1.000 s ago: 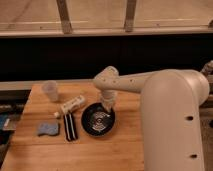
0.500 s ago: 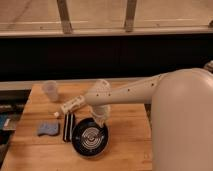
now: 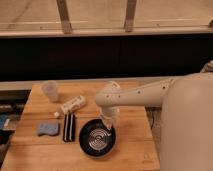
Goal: Drag the ceramic bowl in a circle
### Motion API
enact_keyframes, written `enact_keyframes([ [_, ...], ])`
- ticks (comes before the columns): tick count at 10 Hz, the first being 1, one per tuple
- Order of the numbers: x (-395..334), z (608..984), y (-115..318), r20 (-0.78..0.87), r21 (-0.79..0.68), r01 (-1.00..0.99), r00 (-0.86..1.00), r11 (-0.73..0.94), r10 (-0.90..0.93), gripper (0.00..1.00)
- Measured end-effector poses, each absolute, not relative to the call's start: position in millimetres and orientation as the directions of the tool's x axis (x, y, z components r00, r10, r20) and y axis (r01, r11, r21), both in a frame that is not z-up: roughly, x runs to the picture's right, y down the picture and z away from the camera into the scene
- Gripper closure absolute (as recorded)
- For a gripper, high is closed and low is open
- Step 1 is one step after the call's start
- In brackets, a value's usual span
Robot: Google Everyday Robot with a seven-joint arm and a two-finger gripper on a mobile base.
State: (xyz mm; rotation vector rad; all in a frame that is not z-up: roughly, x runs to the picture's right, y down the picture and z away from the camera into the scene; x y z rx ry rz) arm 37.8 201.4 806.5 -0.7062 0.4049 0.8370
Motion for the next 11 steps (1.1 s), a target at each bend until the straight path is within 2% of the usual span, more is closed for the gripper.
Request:
enact_keyframes([
  [4,85.9,855.7,138.9,-0.621,-0.332,-0.822,0.56,0.462,0.549,1.0],
  [7,82.3,886.0,103.6,-0.611,-0.339,-0.804,0.583,0.488,0.536,1.0],
  [11,32.7,886.0,97.1,-0.548,-0.409,-0.73,0.676,0.547,0.492,1.0],
])
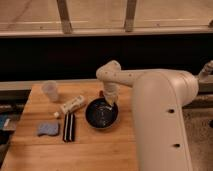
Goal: Drag the ceramic bowl in a circle
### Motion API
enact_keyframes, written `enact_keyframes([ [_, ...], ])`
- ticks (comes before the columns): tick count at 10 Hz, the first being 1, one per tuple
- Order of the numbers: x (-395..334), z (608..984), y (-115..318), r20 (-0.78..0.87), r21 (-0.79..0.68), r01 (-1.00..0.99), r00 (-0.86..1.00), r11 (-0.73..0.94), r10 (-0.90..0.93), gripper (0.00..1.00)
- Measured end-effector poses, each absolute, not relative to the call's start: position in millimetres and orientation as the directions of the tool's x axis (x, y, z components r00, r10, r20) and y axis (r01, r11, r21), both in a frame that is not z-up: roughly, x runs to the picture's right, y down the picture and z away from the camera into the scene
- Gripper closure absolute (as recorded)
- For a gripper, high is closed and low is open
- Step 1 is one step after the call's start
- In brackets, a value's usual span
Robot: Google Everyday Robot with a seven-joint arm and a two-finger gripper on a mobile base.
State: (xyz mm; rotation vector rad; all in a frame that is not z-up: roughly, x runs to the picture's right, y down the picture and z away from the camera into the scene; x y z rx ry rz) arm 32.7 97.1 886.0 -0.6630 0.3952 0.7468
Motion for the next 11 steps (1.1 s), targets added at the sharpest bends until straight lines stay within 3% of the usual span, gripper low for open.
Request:
enact_keyframes([
  [5,-55.8,820.1,146.0,-0.393,-0.526,-0.572,0.819,0.629,0.417,1.0],
  [8,-47.0,799.2,168.5,-0.412,-0.518,-0.593,0.805,0.617,0.428,1.0],
  [11,-18.5,803.0,163.8,-0.45,-0.481,-0.659,0.752,0.578,0.482,0.98],
])
